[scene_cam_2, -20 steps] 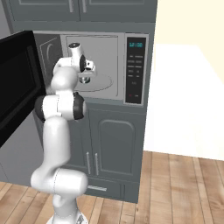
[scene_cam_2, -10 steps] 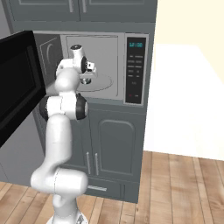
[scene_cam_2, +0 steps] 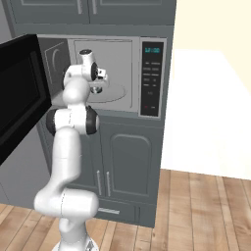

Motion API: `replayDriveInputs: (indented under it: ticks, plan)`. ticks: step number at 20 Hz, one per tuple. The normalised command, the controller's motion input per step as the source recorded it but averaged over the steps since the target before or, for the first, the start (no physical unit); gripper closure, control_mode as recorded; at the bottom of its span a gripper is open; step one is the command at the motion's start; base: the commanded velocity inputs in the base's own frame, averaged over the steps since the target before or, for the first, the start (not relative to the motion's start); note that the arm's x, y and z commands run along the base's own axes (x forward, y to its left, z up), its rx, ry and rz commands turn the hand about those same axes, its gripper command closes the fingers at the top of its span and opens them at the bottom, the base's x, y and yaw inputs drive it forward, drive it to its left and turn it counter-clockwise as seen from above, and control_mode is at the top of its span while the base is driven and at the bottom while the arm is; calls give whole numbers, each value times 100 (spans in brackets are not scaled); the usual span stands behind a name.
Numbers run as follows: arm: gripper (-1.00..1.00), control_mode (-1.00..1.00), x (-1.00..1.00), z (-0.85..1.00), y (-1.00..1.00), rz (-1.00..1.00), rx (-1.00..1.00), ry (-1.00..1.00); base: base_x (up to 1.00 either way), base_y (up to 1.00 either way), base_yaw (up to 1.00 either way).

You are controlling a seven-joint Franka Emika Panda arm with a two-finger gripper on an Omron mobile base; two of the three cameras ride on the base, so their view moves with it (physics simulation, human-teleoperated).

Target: Pick the mug from the counter and place it inside the microwave. Then close the microwave.

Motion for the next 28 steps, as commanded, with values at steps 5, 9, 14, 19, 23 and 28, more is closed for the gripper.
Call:
replayDriveInputs:
  ticks: [5,9,14,19,23,28]
  plan:
    - [-100,-100,0,0,0,0,0,0,0,0,0]
    - [-100,-100,0,0,0,0,0,0,0,0,0]
    - [-100,-100,-8,0,0,0,0,0,0,0,0]
    - [-100,-100,-77,0,-12,0,4,0,0,0,0]
    - [-100,-100,-91,0,-13,0,5,0,0,0,0]
    - [-100,-100,-83,0,-12,0,3,0,0,0,0]
